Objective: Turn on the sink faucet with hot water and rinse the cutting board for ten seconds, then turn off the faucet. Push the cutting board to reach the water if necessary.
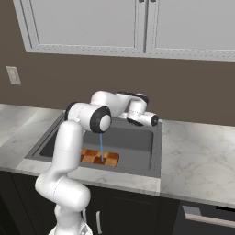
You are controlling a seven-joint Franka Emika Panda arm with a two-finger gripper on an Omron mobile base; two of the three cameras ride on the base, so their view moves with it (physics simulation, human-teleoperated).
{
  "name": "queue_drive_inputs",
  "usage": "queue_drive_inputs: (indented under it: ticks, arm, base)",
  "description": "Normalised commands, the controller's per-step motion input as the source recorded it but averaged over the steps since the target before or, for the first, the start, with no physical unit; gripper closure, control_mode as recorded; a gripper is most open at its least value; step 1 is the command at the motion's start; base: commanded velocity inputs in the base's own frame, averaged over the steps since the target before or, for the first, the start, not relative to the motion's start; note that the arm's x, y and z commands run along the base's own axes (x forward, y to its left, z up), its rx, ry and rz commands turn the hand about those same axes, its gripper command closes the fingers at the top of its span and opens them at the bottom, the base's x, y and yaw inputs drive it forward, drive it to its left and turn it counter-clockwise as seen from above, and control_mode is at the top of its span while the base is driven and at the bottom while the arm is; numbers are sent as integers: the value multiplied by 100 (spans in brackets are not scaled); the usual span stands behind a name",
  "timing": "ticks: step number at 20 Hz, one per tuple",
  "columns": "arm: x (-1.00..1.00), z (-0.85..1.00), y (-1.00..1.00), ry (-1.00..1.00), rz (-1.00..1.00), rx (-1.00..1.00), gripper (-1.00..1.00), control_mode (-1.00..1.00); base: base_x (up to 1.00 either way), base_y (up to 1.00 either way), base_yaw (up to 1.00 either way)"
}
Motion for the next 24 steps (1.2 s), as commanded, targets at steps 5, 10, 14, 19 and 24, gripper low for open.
queue_drive_inputs:
  ticks: [5, 10, 14, 19, 24]
  arm:
    - [0, 0, 10, 0, 0, 0, 100, -100]
    - [0, 0, 10, 0, 0, 0, 100, -100]
    - [0, 0, 8, 0, 0, 0, 100, -100]
    - [0, 0, 5, 0, 0, 0, 100, -100]
    - [0, 0, 0, 0, 0, 0, 100, -100]
  base:
    - [0, 0, 0]
    - [0, 0, 0]
    - [0, 0, 0]
    - [0, 0, 0]
    - [0, 0, 0]
